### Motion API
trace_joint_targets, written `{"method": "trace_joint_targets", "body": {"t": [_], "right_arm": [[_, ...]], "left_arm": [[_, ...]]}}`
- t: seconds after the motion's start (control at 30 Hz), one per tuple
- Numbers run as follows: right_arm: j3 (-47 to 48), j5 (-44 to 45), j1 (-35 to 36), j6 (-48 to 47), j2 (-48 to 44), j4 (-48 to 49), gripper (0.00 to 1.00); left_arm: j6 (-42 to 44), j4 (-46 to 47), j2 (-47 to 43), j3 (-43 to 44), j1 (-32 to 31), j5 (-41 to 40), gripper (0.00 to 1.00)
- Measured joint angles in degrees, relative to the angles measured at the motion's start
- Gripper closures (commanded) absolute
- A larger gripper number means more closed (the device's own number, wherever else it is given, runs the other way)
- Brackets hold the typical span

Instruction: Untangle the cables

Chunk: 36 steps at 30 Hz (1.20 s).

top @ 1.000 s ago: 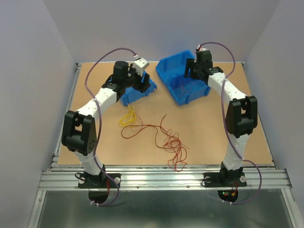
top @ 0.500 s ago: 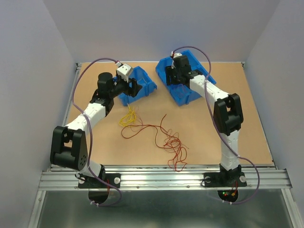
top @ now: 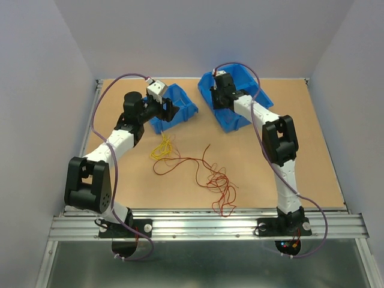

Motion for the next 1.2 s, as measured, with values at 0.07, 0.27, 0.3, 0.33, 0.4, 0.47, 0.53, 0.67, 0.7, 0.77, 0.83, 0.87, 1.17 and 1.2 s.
{"method": "trace_joint_targets", "body": {"t": [0.07, 0.27, 0.3, 0.33, 0.4, 0.47, 0.53, 0.67, 0.7, 0.77, 0.83, 0.87, 1.17, 1.2], "right_arm": [[0.0, 0.1, 0.0, -0.1, 0.0, 0.1, 0.83], [0.0, 0.1, -0.1, -0.2, 0.0, 0.0, 0.93], [0.0, 0.1, -0.1, -0.3, 0.0, 0.0, 0.96], [0.0, 0.1, -0.1, -0.3, 0.0, 0.0, 0.97], [0.0, 0.1, -0.1, -0.4, 0.0, 0.0, 1.0], [0.0, 0.1, -0.1, -0.4, 0.0, 0.0, 1.0], [0.0, 0.1, -0.1, -0.4, 0.0, 0.0, 0.99], [-1.3, 0.8, -0.1, -0.2, -1.0, 0.1, 1.0], [-2.0, 1.2, -0.1, 0.0, -1.5, 0.0, 0.99], [-3.6, 1.7, -0.4, 0.5, -2.9, 0.0, 0.99], [-5.3, 1.8, -1.0, 1.2, -4.7, 0.0, 1.0], [-6.1, 1.7, -1.4, 1.6, -5.4, 0.2, 0.99], [-17.4, 1.4, -6.5, 4.5, -15.9, 5.2, 0.92], [-18.1, 1.0, -6.6, 4.6, -16.6, 5.6, 0.86]], "left_arm": [[0.0, 0.0, 0.4, 0.0, 0.0, 0.0, 0.25], [0.0, 0.0, 0.9, 0.0, 0.0, 0.0, 0.25], [0.0, 0.0, 1.0, 0.0, 0.0, 0.1, 0.25], [0.0, 0.0, 1.0, 0.0, 0.0, 0.1, 0.25], [0.0, 0.0, 1.1, 0.0, 0.0, 0.1, 0.25], [0.0, 0.0, 1.1, 0.0, 0.0, 0.1, 0.26], [0.0, 0.0, 1.1, 0.0, 0.0, 0.2, 0.26], [0.0, 0.0, 1.1, 0.0, 0.0, 0.2, 0.26], [0.0, 0.0, 1.1, 0.0, 0.0, 0.2, 0.26], [0.0, 0.0, 1.1, 0.0, 0.0, 0.2, 0.26], [0.0, 0.0, 1.1, 0.0, 0.0, 0.2, 0.26], [0.0, 0.0, 1.1, 0.0, 0.0, 0.2, 0.26], [0.0, 0.0, 1.1, 0.0, 0.0, 0.2, 0.26], [0.0, 0.0, 1.1, 0.0, 0.0, 0.2, 0.26]]}}
